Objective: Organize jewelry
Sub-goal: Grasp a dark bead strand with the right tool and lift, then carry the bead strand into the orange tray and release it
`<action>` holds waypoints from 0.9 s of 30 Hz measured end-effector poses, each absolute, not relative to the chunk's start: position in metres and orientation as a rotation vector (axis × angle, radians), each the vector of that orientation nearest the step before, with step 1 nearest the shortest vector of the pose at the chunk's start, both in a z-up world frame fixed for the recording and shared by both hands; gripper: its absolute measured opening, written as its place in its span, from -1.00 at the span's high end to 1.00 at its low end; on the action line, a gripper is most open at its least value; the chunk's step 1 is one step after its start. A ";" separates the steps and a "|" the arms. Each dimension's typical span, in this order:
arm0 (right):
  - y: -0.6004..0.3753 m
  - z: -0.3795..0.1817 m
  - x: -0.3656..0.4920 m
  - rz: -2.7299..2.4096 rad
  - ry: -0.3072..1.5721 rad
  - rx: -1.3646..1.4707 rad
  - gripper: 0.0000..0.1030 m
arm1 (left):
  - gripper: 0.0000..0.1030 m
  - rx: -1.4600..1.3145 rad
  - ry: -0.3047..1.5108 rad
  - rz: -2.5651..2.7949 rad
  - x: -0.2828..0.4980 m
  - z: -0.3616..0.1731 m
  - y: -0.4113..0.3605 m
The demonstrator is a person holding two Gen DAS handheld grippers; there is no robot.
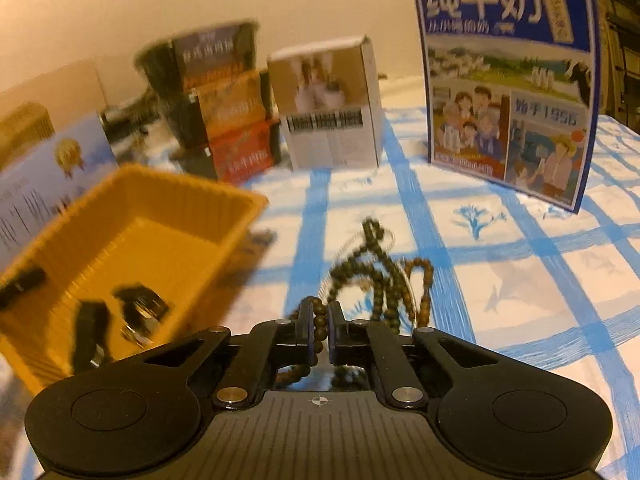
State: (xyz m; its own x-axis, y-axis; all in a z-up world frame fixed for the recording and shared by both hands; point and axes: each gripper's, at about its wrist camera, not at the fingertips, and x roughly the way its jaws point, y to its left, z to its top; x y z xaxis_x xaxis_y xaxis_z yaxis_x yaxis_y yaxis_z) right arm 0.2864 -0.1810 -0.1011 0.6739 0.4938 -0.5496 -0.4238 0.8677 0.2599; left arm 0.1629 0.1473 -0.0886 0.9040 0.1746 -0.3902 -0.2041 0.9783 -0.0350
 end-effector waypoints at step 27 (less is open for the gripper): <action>-0.118 -0.048 0.232 0.855 0.653 0.313 0.87 | 0.91 -0.081 0.390 0.198 0.164 -0.082 0.143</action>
